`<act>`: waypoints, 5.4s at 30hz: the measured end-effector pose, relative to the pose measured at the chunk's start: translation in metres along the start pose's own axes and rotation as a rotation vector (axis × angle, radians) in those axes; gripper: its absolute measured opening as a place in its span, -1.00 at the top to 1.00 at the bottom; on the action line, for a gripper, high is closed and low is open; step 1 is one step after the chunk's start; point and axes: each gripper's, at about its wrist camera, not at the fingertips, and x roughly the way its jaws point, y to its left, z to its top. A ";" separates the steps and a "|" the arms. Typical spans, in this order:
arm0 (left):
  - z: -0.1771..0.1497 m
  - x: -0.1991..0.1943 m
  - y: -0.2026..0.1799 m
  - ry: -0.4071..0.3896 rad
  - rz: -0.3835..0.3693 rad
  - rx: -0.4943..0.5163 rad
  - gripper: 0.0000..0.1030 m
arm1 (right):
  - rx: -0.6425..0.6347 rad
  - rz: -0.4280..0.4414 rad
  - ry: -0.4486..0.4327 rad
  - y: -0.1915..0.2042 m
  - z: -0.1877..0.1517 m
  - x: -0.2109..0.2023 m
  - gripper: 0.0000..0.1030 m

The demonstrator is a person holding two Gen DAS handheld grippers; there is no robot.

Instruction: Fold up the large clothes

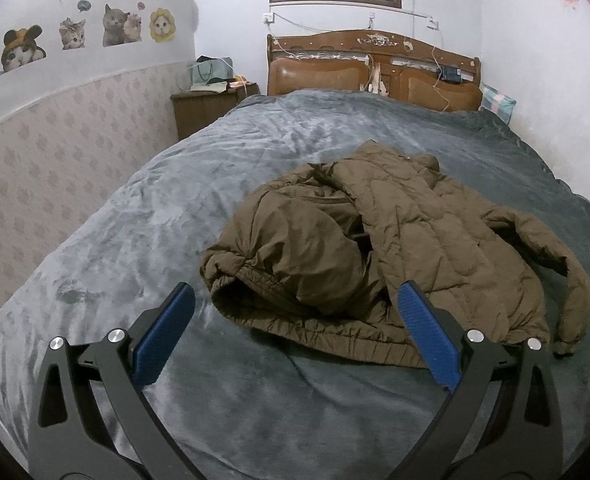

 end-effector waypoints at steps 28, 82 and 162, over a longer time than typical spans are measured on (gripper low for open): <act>-0.010 0.023 -0.003 0.053 0.018 0.027 -0.94 | 0.042 0.038 0.110 -0.001 -0.009 0.039 -0.97; -0.047 0.159 -0.005 0.386 -0.075 0.031 0.61 | 0.086 -0.001 0.186 -0.046 -0.006 0.073 0.72; -0.027 0.242 -0.129 0.349 -0.073 0.396 0.89 | -0.058 0.287 0.361 0.032 -0.013 0.141 -0.73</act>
